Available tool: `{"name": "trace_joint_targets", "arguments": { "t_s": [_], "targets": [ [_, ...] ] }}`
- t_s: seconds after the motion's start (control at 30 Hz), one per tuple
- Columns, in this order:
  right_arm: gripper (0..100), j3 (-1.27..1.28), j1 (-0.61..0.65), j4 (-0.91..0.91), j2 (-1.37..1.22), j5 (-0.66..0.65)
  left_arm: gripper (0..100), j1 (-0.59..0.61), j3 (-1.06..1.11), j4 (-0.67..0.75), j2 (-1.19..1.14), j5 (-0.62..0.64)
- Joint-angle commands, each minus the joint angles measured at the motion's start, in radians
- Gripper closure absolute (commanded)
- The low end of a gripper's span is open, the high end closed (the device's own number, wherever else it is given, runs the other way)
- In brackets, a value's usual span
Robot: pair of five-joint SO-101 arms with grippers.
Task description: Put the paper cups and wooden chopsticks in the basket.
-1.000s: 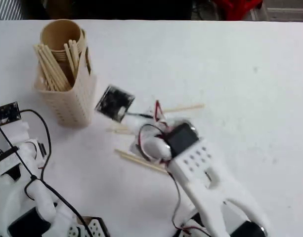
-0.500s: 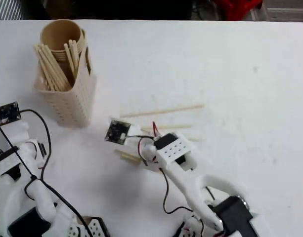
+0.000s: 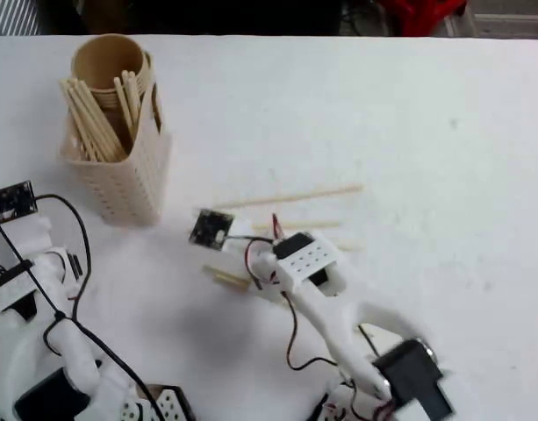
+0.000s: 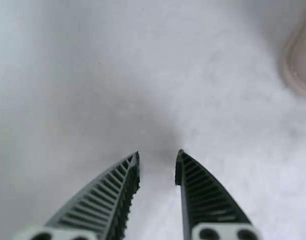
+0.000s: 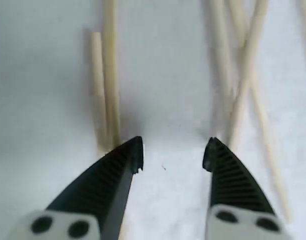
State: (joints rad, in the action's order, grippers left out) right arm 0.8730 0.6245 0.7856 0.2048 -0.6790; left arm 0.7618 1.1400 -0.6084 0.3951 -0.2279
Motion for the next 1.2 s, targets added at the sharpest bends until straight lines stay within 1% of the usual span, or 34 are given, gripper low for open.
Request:
{"name": "trace_joint_targets", "arguments": {
  "t_s": [0.0, 0.1, 0.2, 0.3, 0.47, 0.6, 0.67, 0.8, 0.83, 0.87, 1.0, 1.17],
  "targets": [
    [79.0, -0.049, -0.004, 0.110, 0.139, 0.035, 86, -0.012, -0.002, 0.020, 0.016, 0.006],
    [79.0, -0.026, 0.058, 0.171, 0.191, 0.038, 86, -0.012, -0.002, 0.020, 0.016, 0.006],
    [79.0, 0.012, 0.104, 0.150, 0.180, 0.038, 86, -0.012, -0.002, 0.020, 0.016, 0.006],
    [79.0, 0.040, 0.102, 0.104, 0.134, 0.038, 86, -0.012, -0.002, 0.020, 0.016, 0.006],
    [79.0, 0.046, 0.102, 0.047, -0.013, 0.037, 86, -0.012, -0.002, 0.020, 0.016, 0.006],
    [79.6, -0.009, 0.091, 0.074, -0.093, 0.037, 86, -0.012, -0.002, 0.020, 0.016, 0.006],
    [83.4, -0.034, 0.084, 0.087, -0.113, 0.037, 86, -0.012, -0.002, 0.020, 0.016, 0.006],
    [97.0, -0.038, 0.077, 0.087, -0.113, 0.040, 86, -0.012, -0.002, 0.020, 0.016, 0.006],
    [98.7, -0.040, 0.077, 0.087, -0.111, 0.055, 86, -0.012, -0.002, 0.020, 0.016, 0.006],
    [98.1, -0.040, 0.077, 0.087, -0.110, 0.074, 86, -0.012, -0.002, 0.020, 0.016, 0.006],
    [98.3, -0.040, 0.068, 0.094, -0.024, 0.095, 86, -0.012, -0.002, 0.020, 0.016, 0.006],
    [98.3, -0.041, 0.010, 0.122, 0.205, 0.166, 86, -0.012, -0.002, 0.020, 0.016, 0.006]
  ]
}}
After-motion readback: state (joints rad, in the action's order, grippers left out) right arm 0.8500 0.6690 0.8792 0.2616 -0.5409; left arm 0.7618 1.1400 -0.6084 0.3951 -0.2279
